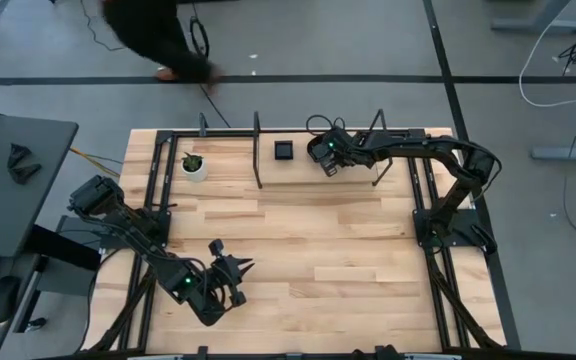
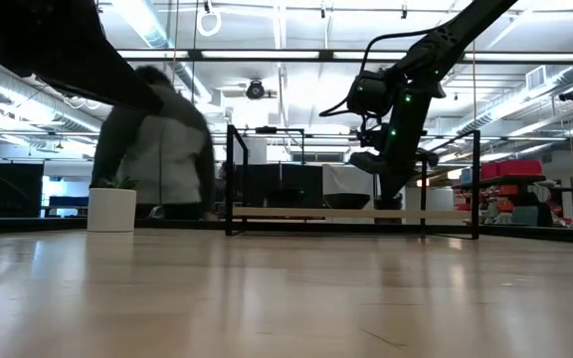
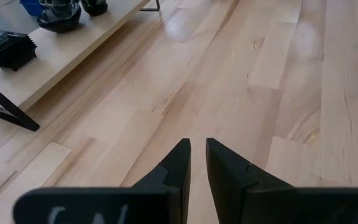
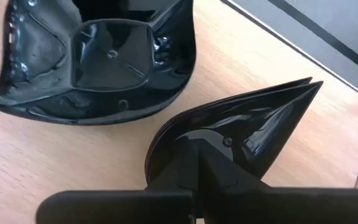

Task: Pick & Place Mini shaped plates
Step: Stack the black teardrop shaped bowl on top of the other black teardrop shaped bowl on the shelf, then return to Home Position

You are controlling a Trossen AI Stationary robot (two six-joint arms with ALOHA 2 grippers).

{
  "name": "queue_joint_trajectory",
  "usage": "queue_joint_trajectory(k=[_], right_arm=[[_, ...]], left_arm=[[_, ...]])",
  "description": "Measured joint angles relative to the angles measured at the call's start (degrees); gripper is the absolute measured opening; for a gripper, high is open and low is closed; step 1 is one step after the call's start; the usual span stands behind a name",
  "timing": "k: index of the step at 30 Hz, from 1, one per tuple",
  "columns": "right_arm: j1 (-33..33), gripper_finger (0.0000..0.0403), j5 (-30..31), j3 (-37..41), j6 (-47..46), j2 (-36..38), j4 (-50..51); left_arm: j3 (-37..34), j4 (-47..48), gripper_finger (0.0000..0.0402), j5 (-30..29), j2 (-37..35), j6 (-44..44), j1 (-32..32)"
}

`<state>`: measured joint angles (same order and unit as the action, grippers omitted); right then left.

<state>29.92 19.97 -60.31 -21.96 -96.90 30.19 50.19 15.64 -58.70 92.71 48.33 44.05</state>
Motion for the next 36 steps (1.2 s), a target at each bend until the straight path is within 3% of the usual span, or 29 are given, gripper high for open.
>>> queue_joint_trajectory(k=[16, 26, 30, 36], right_arm=[[-0.15, 0.0002, 4.7, 0.2, 4.48, 0.53, 1.52], [-3.44, 0.0002, 5.09, 0.22, 4.5, 8.86, 2.29], [-9.49, 0.0002, 5.18, 0.22, 4.77, 13.62, 4.37], [-25.86, 0.0002, 5.06, 0.22, 5.17, 18.97, 3.69]], left_arm=[[0.0, 0.02, 0.0055, 0.0, 0.0, -0.08, -0.13], [0.0, 0.02, 0.0055, 0.0, 0.0, 0.27, -0.13], [0.0, 0.01, 0.0055, 0.76, 0.0, 0.28, -0.13], [0.0, -0.02, 0.0055, 1.53, 0.0, 0.55, -0.13]])
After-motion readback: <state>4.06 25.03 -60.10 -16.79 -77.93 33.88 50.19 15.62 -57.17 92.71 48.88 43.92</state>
